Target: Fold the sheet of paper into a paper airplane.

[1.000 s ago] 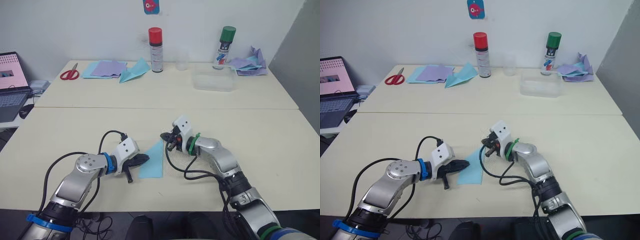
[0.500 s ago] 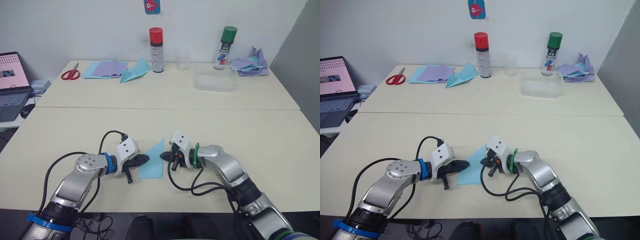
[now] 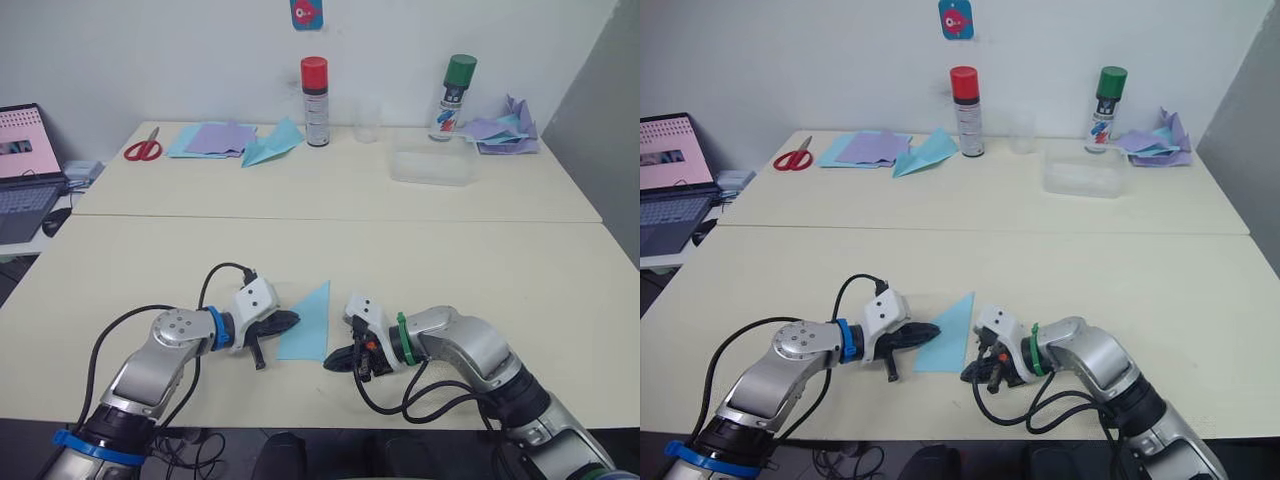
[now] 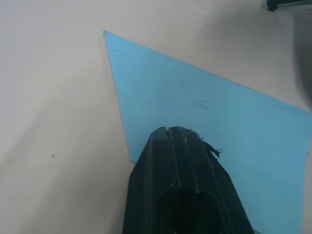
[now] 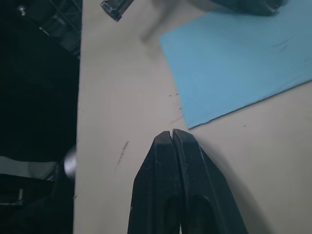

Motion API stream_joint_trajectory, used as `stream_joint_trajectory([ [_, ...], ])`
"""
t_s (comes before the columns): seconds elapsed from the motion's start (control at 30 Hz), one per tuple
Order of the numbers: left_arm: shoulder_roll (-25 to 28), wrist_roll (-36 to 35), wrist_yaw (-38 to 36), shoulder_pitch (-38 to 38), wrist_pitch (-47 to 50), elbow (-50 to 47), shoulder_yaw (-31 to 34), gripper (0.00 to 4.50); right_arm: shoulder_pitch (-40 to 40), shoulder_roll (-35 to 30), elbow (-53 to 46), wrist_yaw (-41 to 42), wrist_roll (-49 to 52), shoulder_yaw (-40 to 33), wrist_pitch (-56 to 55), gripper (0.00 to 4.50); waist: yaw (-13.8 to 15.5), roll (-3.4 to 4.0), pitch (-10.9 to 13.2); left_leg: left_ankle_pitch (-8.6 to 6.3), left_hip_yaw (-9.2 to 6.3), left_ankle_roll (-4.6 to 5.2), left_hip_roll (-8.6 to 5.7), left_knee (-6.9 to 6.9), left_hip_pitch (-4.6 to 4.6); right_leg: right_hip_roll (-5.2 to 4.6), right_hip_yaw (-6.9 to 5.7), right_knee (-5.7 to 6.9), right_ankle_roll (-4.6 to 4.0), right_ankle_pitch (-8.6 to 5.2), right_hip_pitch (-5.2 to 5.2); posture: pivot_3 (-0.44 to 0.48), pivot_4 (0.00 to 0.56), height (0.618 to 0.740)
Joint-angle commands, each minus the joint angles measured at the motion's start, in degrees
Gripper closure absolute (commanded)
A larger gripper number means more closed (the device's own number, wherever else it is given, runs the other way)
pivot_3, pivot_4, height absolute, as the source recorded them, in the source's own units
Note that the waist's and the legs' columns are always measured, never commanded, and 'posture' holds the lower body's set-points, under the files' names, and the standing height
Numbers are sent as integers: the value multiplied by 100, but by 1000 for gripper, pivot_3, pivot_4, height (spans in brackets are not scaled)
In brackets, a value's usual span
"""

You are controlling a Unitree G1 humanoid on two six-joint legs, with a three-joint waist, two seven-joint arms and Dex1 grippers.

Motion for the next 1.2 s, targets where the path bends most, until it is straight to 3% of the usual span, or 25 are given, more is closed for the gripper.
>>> stream_joint_trajectory([
  [0.03,-5,309,-5,98,227,462,-359,4500,93,51,-26,-81,388,-396,243,4484,9,-1,2,0,0,0,-2,0,-1,-2,0,-1,0,0,0,0,150,740],
  [0.13,-43,331,6,28,158,562,-363,4500,2,176,-221,-444,665,-1027,658,4484,12,4,10,0,2,0,-6,0,-6,-6,2,0,5,3,1,0,150,740],
  [0.37,-170,366,78,-42,83,674,-382,4500,-134,953,-385,-1920,650,-1873,1815,2102,17,13,15,1,1,0,-5,2,-4,-10,-2,5,6,4,-4,0,150,740],
  [0.53,-241,372,125,-25,54,683,-351,4500,-342,1236,-188,-2542,385,-1894,1360,2102,24,19,19,1,9,1,-9,3,-7,-18,1,-5,4,3,-5,0,150,740],
  [0.7,-274,386,158,16,44,654,-352,4500,-852,1331,879,-2805,3,-1857,437,2102,24,24,21,2,11,3,-12,4,-6,-21,0,-27,5,4,-5,0,150,740],
  [0.93,-291,393,219,68,41,618,-288,4500,-1219,1579,1914,-2906,-231,-1681,51,2102,22,24,17,3,20,5,-12,3,-19,-23,6,-59,49,30,2,0,150,740],
  [1.2,-282,365,289,143,57,547,-251,4500,-1235,1976,1870,-2767,-58,-1480,334,2102,0,28,13,6,17,9,-6,3,-9,-23,3,-54,38,30,2,0,150,740],
])
